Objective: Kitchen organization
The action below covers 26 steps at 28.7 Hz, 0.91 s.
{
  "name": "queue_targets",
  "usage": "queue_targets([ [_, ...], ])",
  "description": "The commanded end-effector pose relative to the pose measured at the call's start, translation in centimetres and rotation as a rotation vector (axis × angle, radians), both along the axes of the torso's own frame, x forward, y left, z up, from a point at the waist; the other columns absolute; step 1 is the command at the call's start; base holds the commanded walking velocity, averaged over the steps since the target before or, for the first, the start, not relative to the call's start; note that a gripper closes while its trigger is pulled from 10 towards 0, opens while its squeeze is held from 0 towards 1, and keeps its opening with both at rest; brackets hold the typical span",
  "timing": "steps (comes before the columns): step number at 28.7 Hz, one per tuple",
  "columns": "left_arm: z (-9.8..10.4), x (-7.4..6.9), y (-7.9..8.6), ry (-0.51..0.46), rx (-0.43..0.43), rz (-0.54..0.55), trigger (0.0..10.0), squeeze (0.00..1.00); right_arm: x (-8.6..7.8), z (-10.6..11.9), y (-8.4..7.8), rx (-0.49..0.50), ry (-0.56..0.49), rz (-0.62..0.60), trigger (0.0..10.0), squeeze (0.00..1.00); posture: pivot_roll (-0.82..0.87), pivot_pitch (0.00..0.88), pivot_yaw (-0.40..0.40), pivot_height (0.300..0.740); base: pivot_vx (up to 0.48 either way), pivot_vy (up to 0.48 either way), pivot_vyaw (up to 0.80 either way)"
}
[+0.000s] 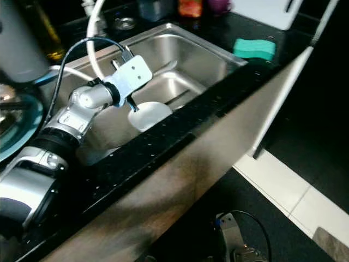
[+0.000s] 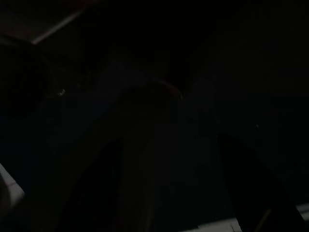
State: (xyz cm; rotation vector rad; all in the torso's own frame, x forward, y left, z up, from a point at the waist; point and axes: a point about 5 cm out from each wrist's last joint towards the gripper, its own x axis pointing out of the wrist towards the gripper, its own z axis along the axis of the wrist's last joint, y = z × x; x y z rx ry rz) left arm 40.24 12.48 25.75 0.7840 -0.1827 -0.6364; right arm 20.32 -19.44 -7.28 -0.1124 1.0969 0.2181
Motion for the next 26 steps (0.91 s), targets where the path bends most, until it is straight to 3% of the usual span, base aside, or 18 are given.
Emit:
queue_targets([
  [1, 0.0, -0.1, -0.7, 0.038, -0.028, -0.05, 10.0, 0.0, -1.1, -0.6, 0.2, 0.009, 0.04, -0.015, 10.0, 0.0, 0.01, 0.189, 0.03, 0.74, 0.0, 0.0, 0.0],
  [4, -0.4, -0.1, -0.8, 0.099, -0.068, -0.079, 10.0, 0.0, -1.1, -0.6, 0.2, 0.009, 0.038, -0.016, 10.0, 0.0, 0.01, 0.189, 0.03, 0.74, 0.0, 0.0, 0.0],
  [6, -1.4, -0.1, -0.9, 0.244, -0.142, -0.123, 10.0, 0.0, -1.1, -0.6, 0.2, 0.008, 0.039, -0.018, 10.0, 0.0, 0.0, 0.192, 0.029, 0.74, 0.0, 0.0, 0.0],
  [10, -2.8, -0.5, -1.1, 0.414, -0.22, -0.201, 10.0, 0.0, -1.1, -0.6, 0.1, 0.007, 0.037, -0.023, 10.0, 0.0, 0.0, 0.194, 0.029, 0.74, 0.0, 0.0, 0.0],
  [18, -3.7, -1.1, -1.5, 0.488, -0.147, -0.282, 10.0, 0.0, -1.2, -0.6, -0.1, 0.004, 0.033, -0.039, 10.0, 0.0, 0.0, 0.195, 0.027, 0.74, 0.0, 0.0, 0.0],
  [19, -3.7, -1.0, -1.5, 0.475, -0.107, -0.278, 10.0, 0.7, -1.2, -0.6, -0.1, 0.003, 0.032, -0.04, 10.0, 0.0, 0.0, 0.194, 0.025, 0.74, 0.0, 0.0, 0.0],
  [20, -3.7, -1.0, -1.5, 0.462, -0.08, -0.271, 10.0, 1.0, -1.2, -0.6, -0.1, 0.003, 0.032, -0.041, 10.0, 0.0, 0.0, 0.194, 0.025, 0.74, 0.0, 0.0, 0.0],
  [26, -3.0, -0.8, -1.3, 0.413, -0.054, -0.241, 10.0, 1.0, -1.2, -0.6, -0.1, 0.006, 0.026, -0.049, 10.0, 0.0, 0.0, 0.188, 0.026, 0.74, 0.0, 0.0, 0.0],
])
